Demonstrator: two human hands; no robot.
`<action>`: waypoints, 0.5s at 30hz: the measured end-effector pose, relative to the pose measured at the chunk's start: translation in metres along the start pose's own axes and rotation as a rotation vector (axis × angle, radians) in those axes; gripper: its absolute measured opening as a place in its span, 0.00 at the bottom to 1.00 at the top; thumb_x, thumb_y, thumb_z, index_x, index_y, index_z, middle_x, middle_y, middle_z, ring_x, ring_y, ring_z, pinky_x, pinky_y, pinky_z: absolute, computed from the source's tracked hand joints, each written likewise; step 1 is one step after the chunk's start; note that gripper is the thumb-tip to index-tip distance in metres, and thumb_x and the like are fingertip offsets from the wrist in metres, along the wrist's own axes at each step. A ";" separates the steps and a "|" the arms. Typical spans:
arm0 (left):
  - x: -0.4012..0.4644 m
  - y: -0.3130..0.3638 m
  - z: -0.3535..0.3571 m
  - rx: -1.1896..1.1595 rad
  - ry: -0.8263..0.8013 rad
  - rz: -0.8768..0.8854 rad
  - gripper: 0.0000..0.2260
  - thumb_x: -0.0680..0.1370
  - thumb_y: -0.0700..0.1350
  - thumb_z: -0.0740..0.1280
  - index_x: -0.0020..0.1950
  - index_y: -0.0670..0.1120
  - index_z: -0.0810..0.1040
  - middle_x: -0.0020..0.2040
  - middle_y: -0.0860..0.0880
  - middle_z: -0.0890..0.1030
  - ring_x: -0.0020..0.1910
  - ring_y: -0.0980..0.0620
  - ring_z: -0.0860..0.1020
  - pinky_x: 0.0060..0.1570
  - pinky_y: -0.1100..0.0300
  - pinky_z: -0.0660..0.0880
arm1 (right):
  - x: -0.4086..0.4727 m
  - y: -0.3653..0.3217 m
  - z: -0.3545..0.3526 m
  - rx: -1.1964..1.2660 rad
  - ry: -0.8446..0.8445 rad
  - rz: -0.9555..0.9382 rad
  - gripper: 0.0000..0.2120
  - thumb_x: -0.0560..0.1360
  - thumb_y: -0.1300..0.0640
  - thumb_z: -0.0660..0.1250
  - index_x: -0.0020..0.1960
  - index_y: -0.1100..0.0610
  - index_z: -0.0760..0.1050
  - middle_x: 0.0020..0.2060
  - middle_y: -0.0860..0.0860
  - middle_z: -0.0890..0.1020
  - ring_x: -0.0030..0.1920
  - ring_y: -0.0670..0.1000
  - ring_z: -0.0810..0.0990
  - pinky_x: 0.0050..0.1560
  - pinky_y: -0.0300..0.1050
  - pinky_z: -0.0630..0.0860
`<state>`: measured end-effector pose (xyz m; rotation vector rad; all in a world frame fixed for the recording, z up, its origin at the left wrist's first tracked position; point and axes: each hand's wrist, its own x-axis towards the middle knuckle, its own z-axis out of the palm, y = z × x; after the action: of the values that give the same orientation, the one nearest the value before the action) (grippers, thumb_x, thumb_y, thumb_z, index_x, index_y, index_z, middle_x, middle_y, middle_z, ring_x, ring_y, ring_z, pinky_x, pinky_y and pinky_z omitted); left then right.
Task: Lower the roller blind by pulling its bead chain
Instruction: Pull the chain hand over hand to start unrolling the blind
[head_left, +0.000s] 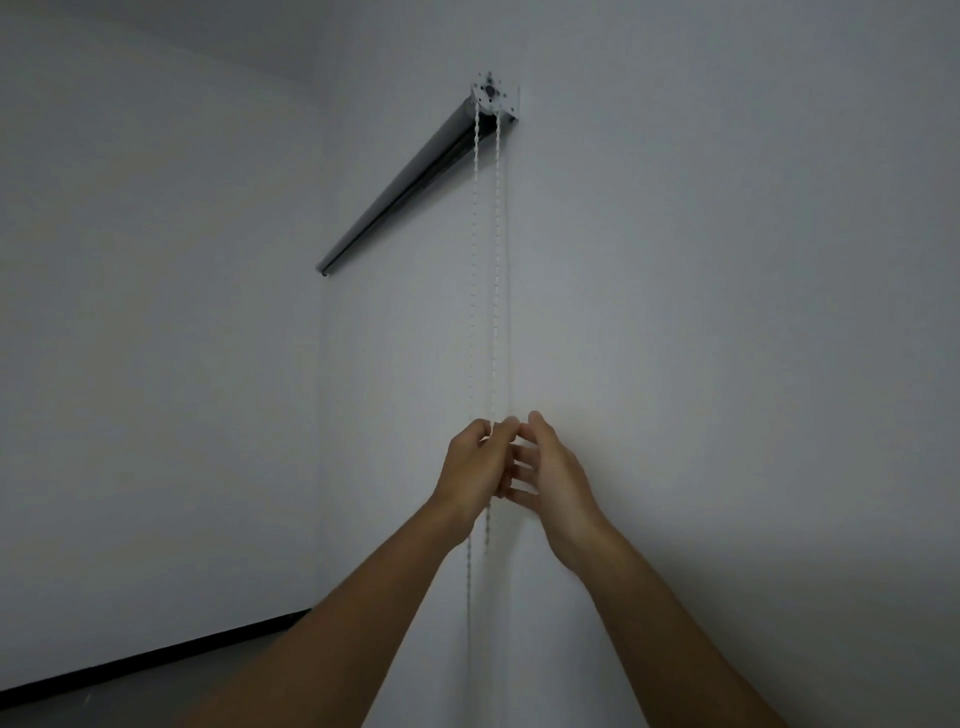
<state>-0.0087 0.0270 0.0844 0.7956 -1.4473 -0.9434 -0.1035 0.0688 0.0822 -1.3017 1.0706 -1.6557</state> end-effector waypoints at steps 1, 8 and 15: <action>-0.002 0.010 0.001 -0.002 -0.001 0.022 0.14 0.78 0.55 0.65 0.48 0.45 0.80 0.35 0.49 0.83 0.29 0.57 0.80 0.28 0.64 0.75 | 0.002 -0.006 0.003 0.008 -0.003 -0.010 0.20 0.80 0.39 0.58 0.50 0.49 0.84 0.45 0.50 0.89 0.45 0.48 0.87 0.44 0.47 0.83; -0.016 0.064 0.009 0.078 0.072 0.165 0.20 0.84 0.56 0.53 0.55 0.49 0.82 0.48 0.44 0.86 0.39 0.47 0.84 0.32 0.61 0.81 | 0.023 -0.054 0.013 0.107 -0.104 -0.035 0.22 0.79 0.36 0.58 0.59 0.48 0.81 0.52 0.53 0.87 0.52 0.52 0.86 0.46 0.49 0.81; -0.029 0.068 0.013 0.206 0.189 0.306 0.23 0.85 0.54 0.50 0.37 0.50 0.77 0.25 0.56 0.77 0.27 0.60 0.76 0.26 0.71 0.70 | 0.038 -0.112 0.025 0.353 -0.298 0.001 0.20 0.81 0.44 0.60 0.59 0.60 0.76 0.38 0.58 0.86 0.35 0.57 0.84 0.38 0.49 0.80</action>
<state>-0.0153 0.0846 0.1323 0.7634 -1.4626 -0.4799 -0.0934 0.0702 0.2025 -1.2588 0.5723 -1.5077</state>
